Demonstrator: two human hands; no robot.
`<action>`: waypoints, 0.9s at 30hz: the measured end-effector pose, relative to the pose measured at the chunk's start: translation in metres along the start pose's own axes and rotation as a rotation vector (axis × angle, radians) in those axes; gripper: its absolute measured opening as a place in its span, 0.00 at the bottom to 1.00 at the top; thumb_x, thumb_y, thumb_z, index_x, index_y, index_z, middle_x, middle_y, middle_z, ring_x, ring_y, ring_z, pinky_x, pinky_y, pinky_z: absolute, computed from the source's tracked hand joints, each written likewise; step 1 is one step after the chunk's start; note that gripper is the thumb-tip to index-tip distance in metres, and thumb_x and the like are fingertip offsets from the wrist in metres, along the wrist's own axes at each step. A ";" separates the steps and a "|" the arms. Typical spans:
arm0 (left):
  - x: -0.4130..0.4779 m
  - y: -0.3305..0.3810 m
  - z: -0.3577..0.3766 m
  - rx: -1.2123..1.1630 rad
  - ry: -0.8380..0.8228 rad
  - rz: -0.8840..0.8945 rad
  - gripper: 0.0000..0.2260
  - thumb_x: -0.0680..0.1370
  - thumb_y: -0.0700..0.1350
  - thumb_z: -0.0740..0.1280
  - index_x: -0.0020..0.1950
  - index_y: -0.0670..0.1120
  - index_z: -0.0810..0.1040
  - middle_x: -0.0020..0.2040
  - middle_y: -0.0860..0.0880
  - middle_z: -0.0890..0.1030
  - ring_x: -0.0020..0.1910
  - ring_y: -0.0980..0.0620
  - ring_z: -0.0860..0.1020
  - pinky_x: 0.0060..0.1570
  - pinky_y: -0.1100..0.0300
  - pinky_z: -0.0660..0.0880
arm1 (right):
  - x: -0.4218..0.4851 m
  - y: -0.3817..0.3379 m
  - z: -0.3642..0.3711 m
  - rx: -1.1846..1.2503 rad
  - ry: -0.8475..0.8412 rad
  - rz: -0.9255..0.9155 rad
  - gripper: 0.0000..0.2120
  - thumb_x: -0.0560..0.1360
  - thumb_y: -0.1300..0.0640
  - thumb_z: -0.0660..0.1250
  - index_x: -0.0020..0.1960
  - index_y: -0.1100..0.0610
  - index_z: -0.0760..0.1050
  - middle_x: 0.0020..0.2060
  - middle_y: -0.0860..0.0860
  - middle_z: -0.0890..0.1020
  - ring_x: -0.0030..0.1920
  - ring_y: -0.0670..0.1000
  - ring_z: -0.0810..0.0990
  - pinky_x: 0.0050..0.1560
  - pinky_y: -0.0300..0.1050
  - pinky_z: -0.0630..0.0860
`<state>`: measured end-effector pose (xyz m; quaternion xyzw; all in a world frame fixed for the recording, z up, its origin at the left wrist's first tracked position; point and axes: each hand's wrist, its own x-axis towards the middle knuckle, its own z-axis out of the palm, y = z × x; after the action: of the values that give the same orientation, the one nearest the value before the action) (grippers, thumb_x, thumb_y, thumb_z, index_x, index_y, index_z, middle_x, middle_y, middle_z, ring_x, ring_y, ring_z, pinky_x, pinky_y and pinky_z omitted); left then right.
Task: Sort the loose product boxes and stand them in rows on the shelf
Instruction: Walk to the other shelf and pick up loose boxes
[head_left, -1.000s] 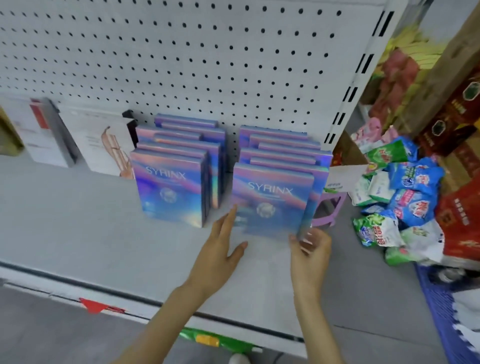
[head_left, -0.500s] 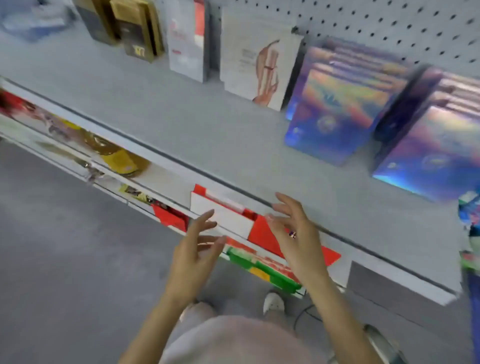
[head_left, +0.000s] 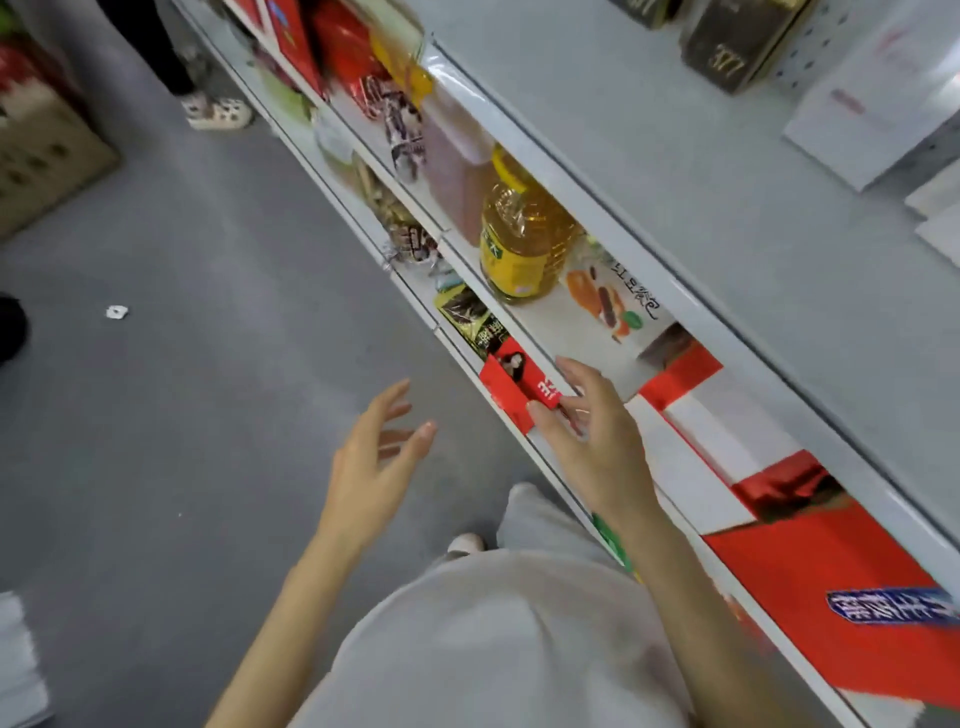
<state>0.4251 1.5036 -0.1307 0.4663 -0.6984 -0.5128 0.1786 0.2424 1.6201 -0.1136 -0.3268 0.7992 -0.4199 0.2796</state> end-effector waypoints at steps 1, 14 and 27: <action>0.007 -0.006 -0.003 -0.030 0.006 -0.026 0.21 0.75 0.55 0.66 0.68 0.57 0.70 0.59 0.54 0.78 0.49 0.69 0.77 0.44 0.78 0.70 | 0.014 -0.005 0.010 -0.023 -0.026 0.001 0.24 0.75 0.45 0.67 0.69 0.42 0.65 0.64 0.39 0.72 0.62 0.44 0.75 0.63 0.48 0.74; 0.245 -0.003 -0.124 -0.118 0.323 -0.137 0.17 0.72 0.54 0.66 0.60 0.58 0.75 0.53 0.58 0.81 0.47 0.61 0.80 0.46 0.67 0.73 | 0.288 -0.118 0.118 -0.049 -0.197 -0.148 0.19 0.75 0.46 0.68 0.65 0.43 0.71 0.59 0.40 0.77 0.53 0.40 0.78 0.58 0.46 0.77; 0.500 0.023 -0.294 -0.082 0.312 -0.031 0.16 0.76 0.41 0.69 0.59 0.59 0.75 0.54 0.60 0.81 0.47 0.61 0.81 0.51 0.65 0.76 | 0.541 -0.301 0.224 -0.205 -0.189 -0.307 0.16 0.75 0.50 0.68 0.62 0.40 0.71 0.52 0.34 0.75 0.50 0.38 0.78 0.52 0.42 0.78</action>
<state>0.3775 0.9257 -0.1036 0.5433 -0.6335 -0.4648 0.2958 0.1502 0.9705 -0.0597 -0.5094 0.7488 -0.3415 0.2514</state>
